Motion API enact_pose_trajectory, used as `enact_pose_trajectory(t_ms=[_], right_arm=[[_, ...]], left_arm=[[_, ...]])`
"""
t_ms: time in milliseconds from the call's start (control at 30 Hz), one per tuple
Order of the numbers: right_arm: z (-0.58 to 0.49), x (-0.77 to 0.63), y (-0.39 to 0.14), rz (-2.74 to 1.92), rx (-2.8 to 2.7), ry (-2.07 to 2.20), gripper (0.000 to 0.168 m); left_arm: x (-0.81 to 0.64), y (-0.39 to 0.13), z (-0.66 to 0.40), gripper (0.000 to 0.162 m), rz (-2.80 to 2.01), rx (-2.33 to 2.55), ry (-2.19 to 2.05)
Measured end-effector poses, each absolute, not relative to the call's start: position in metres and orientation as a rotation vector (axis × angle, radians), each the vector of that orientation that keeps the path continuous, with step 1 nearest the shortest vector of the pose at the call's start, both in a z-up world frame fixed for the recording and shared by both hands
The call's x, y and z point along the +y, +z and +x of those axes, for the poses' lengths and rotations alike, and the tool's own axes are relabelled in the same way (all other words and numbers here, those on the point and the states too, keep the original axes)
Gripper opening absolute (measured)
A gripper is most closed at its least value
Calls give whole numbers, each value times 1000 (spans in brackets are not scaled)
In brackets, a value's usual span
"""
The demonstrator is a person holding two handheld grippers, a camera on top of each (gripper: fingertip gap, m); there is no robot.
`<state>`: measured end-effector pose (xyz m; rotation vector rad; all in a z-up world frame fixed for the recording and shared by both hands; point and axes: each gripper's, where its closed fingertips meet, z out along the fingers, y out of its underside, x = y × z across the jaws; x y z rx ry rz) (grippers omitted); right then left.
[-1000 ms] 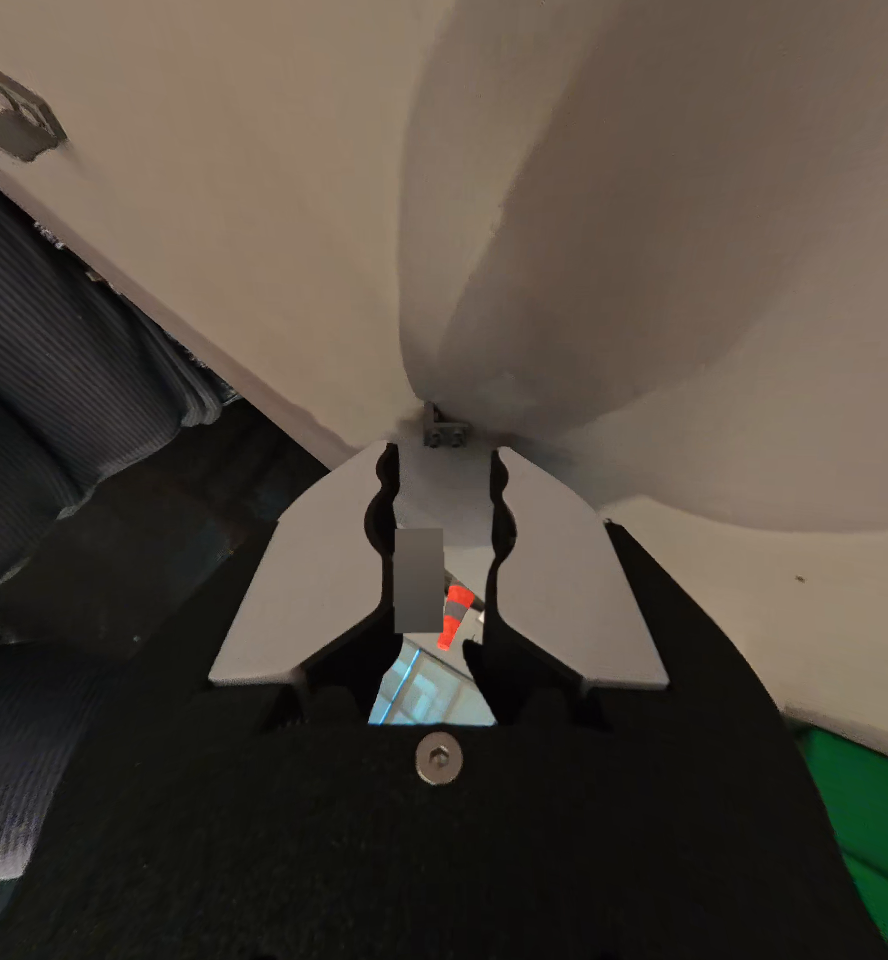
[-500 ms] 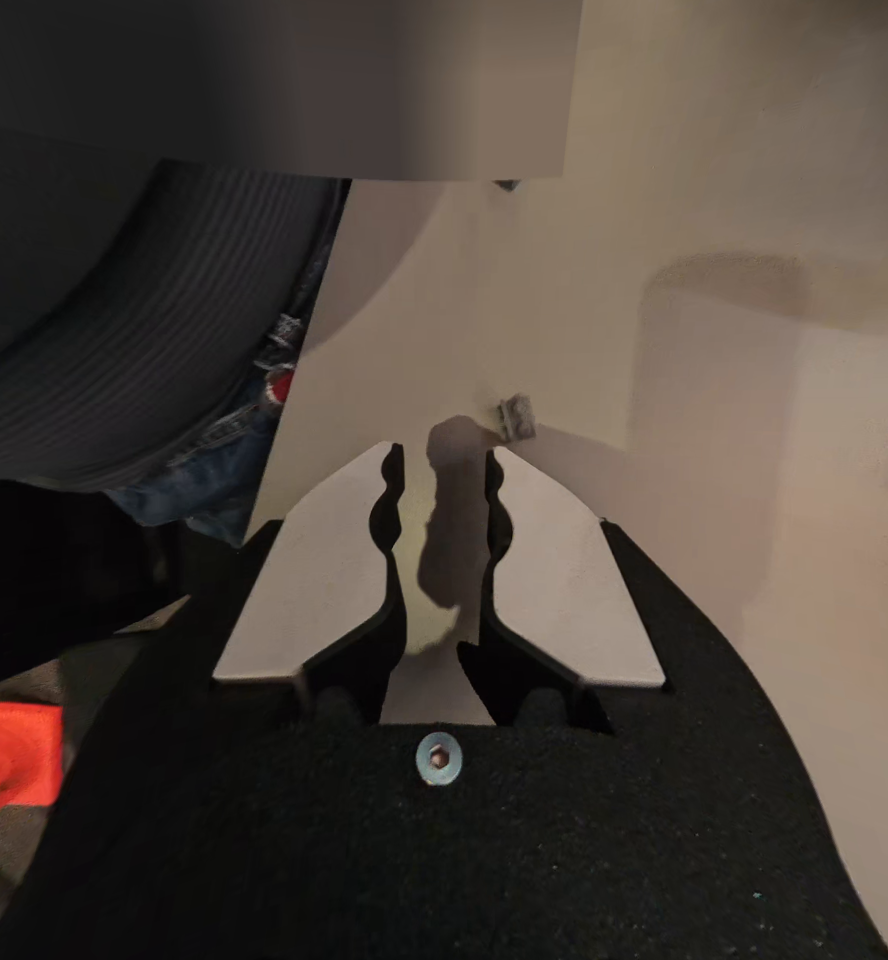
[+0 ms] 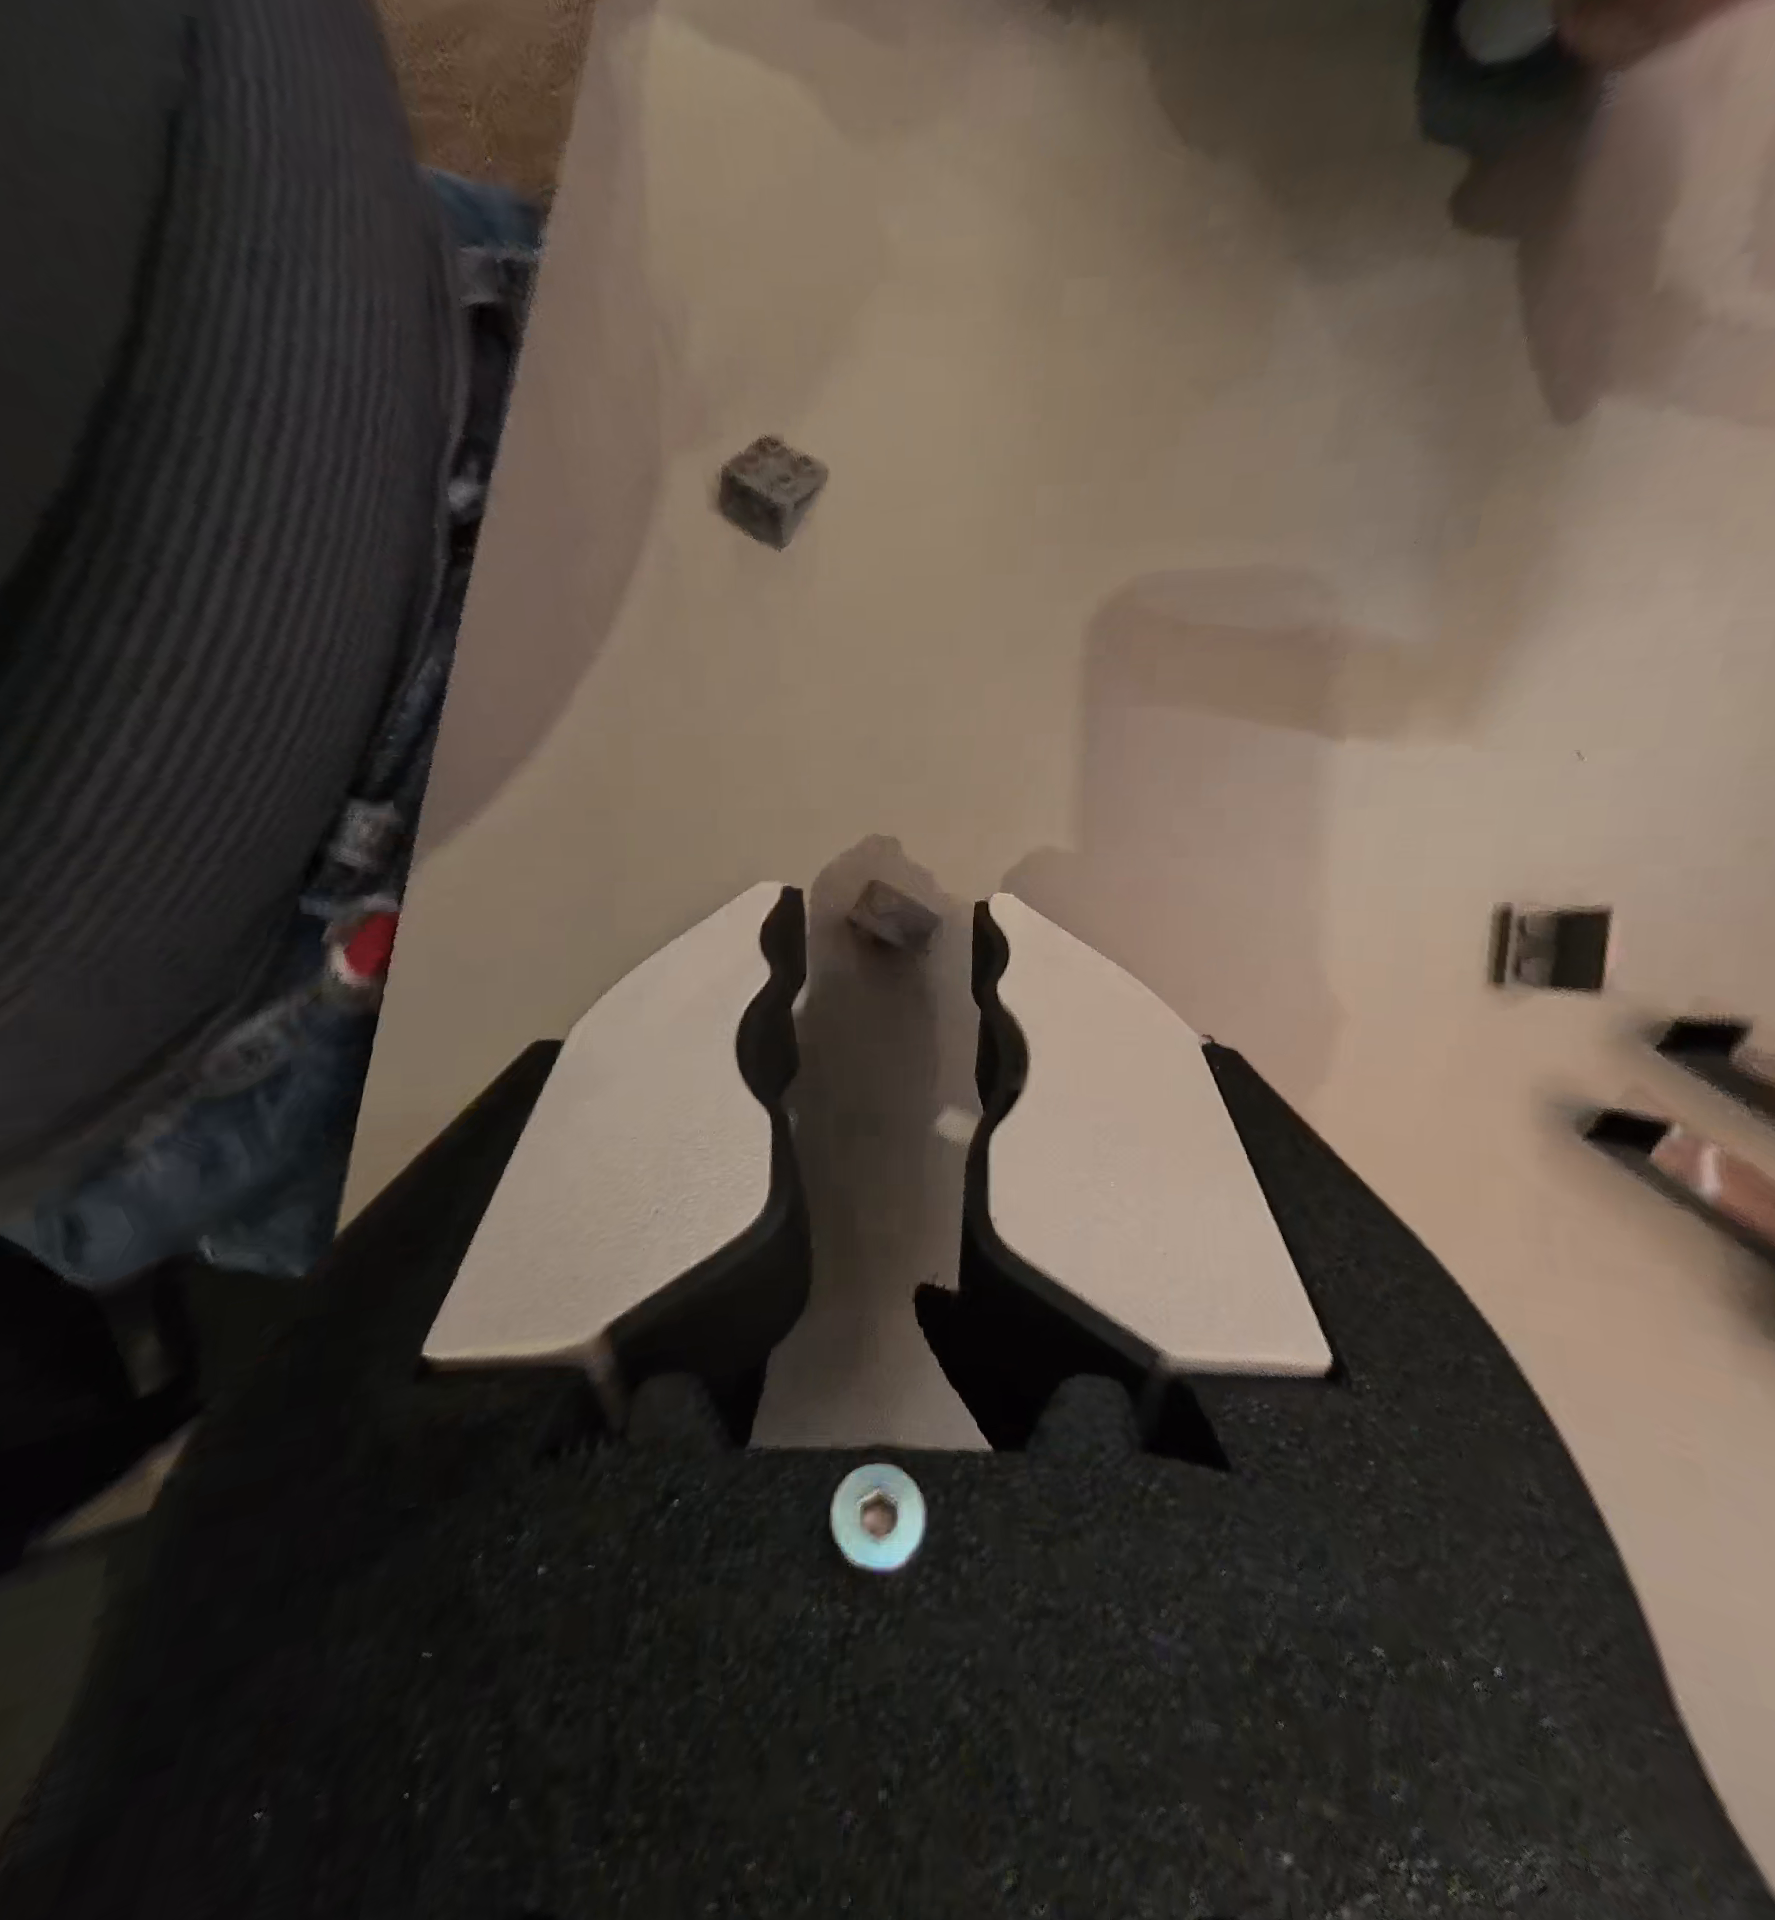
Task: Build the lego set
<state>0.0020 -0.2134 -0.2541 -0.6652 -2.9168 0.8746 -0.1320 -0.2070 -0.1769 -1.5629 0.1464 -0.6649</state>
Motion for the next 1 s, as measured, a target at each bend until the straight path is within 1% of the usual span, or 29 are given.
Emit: enact_pose_trajectory(t_ms=[67, 167, 267, 467, 533, 567, 600, 633, 800, 867, 900, 933, 1000], right_arm=[[-3, -214, -255, -914, -2814, 922, 38], [-3, -215, -245, -1232, -2484, 1155, 37], [4, -214, -251, -1412, -2251, 1224, 37], [3, -216, -265, -1365, -2197, 1152, 32], [1, -217, -265, -1353, -2199, 1157, 22], [1, -217, -266, -1351, -2213, 1145, 15], [1, -215, -266, -1342, -2228, 1126, 4], [1, -212, -264, -1324, -2240, 1095, 0], [16, -144, -238, -1281, -2348, 782, 0], [22, -132, -224, -1315, -2394, 837, 0], [26, -139, -219, -1302, -2427, 952, 6], [29, -153, -214, -1268, -2457, 1101, 17], [35, -180, -214, -1149, -2497, 1324, 30]], left_arm=[[-207, -176, -133, 59, -1558, 142, -669], [-208, -174, -135, 59, -1539, 124, -679], [-208, -174, -137, 59, -1530, 110, -695], [-209, -173, -137, 59, -1526, 112, -696], [-209, -173, -137, 59, -1524, 113, -694], [-209, -173, -137, 59, -1525, 113, -694], [-209, -173, -137, 59, -1526, 114, -694], [-209, -173, -137, 59, -1527, 115, -694], [-208, -174, -135, 59, -1530, 120, -698], [-208, -174, -132, 59, -1534, 128, -703], [-208, -174, -131, 59, -1537, 133, -704], [-208, -175, -130, 59, -1540, 139, -703], [-207, -176, -128, 59, -1550, 150, -694]])
